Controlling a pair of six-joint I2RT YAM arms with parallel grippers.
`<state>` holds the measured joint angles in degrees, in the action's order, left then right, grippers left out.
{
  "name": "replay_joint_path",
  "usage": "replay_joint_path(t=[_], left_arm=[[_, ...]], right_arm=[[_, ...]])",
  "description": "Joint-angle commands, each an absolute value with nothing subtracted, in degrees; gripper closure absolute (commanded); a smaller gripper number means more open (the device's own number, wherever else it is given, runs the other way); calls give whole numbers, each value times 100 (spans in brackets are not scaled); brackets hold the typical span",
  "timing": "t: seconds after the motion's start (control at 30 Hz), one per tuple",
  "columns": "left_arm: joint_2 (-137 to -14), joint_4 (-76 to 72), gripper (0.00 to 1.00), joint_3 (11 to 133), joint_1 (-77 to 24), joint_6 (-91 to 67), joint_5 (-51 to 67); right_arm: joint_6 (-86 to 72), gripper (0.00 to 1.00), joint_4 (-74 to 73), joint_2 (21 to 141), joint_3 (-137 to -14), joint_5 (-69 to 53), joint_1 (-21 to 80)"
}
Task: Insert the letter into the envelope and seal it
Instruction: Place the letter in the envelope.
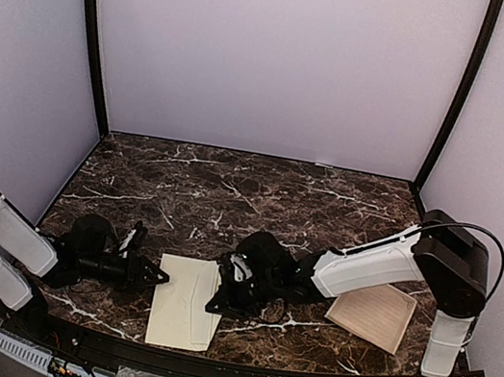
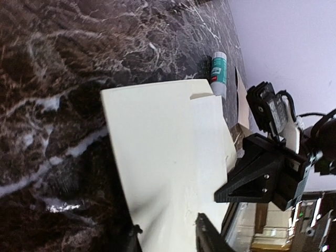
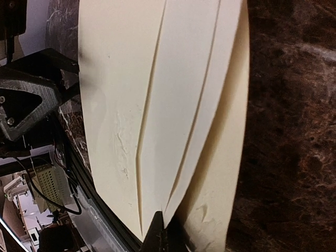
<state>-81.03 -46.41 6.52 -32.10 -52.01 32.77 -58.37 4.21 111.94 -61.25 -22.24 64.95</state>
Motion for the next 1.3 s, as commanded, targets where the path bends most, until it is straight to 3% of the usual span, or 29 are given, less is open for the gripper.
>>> replay_joint_path(t=[0.0,0.1,0.3,0.5,0.63,0.8,1.1,1.27], left_arm=[[-7263,-3359,48,849,-3223,-5015,2708],[-6548,-2658,36,880,-3225,-4956,2486],[-5642,-1378,34,826,-3233,-5015,2421],[-5317,-914,37,836,-3448,-5262,2473],[-5385,-849,38,951,-3706,-5402,2387],[-5753,-832,41,1078,-4122,-5536,2237],[-6024,-1402,54,1035,-4399,-5839,2313],[-6206,-1803,56,951,-4434,-5959,2405]], right_arm=[[-5607,100,327,11013,-6010,-2093,6461],[-5419,100,188,10965,-5999,-2098,6412],[-5186,100,28,10973,-6099,-2093,6353],[-5017,69,-561,10758,-6226,-1727,6368],[-4959,59,-891,10593,-6224,-1454,6404],[-5010,57,-1052,10471,-6133,-1239,6474],[-5029,64,-1086,10616,-6343,-1127,6595],[-5001,66,-1089,10738,-6470,-1134,6624]])
